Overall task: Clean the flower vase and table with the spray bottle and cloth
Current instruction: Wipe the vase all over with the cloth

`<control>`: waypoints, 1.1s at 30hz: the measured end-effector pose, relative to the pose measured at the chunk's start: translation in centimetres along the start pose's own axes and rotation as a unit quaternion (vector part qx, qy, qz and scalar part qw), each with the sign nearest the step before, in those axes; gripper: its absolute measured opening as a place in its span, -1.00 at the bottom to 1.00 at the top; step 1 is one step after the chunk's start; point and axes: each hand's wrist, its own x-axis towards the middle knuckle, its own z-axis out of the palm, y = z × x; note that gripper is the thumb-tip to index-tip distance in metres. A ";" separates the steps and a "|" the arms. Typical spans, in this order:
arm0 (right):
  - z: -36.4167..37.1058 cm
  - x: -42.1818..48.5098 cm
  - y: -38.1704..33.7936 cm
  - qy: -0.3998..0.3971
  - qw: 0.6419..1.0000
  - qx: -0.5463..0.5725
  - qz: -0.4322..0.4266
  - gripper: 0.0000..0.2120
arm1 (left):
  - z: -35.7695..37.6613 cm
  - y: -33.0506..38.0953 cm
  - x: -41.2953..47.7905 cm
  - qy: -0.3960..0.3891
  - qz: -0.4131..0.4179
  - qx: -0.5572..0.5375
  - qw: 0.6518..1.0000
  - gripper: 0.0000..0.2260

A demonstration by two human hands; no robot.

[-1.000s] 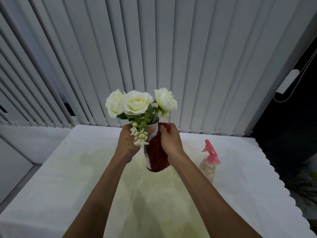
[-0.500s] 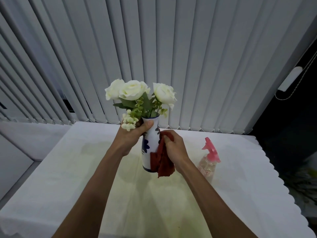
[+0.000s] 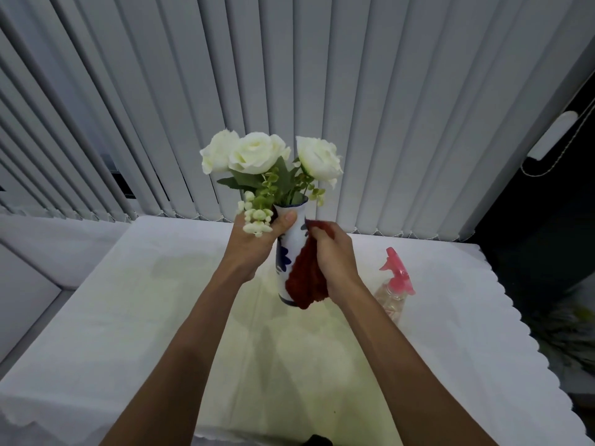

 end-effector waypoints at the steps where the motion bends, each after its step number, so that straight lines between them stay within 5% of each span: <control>1: 0.0 0.0 0.2 0.003 1.000 0.002 0.004 -0.80 | 0.1 0.2 0.2 -0.002 0.000 -0.002 1.000 -0.47; 4: -0.3 0.4 3.2 0.015 0.996 0.027 0.082 -0.65 | 0.1 0.9 0.9 -0.009 0.014 -0.003 1.000 -0.57; 7: -0.4 0.7 6.1 -0.044 0.965 0.146 0.212 -0.55 | 0.1 1.4 1.3 0.022 0.031 0.007 0.999 -0.40; 11: 0.3 1.4 7.5 -0.034 0.933 0.241 0.267 -0.41 | 0.6 0.8 0.6 0.030 0.026 0.071 0.997 -0.43; 15: 0.6 2.1 8.9 0.028 0.957 0.094 0.272 -0.22 | 0.9 -0.6 0.4 0.037 0.030 0.138 0.989 -0.85; 18: -0.3 1.7 8.9 0.035 0.968 -0.047 0.244 -0.32 | 0.8 -1.3 0.8 0.055 0.007 0.153 0.987 -0.70; 20: -1.1 1.5 9.3 0.040 0.971 -0.094 0.217 -0.34 | 0.4 -1.7 1.1 0.069 0.016 0.158 0.985 -0.77; 22: -2.1 1.7 9.8 0.053 0.972 -0.113 0.198 -0.34 | 0.0 -2.2 1.2 0.077 0.018 0.153 0.985 -0.82; 26: -4.0 1.8 10.4 0.073 0.967 -0.129 0.209 -0.39 | -0.5 -4.2 2.2 0.068 -0.013 0.152 0.986 -0.53; 29: -5.0 1.8 11.1 0.113 0.964 -0.120 0.207 -0.39 | 0.1 -5.8 3.2 0.084 -0.044 0.203 0.975 -0.74; 33: -5.5 2.6 11.4 0.126 0.967 -0.116 0.188 -0.50 | 0.2 -8.7 4.8 0.075 -0.011 0.257 0.963 -0.67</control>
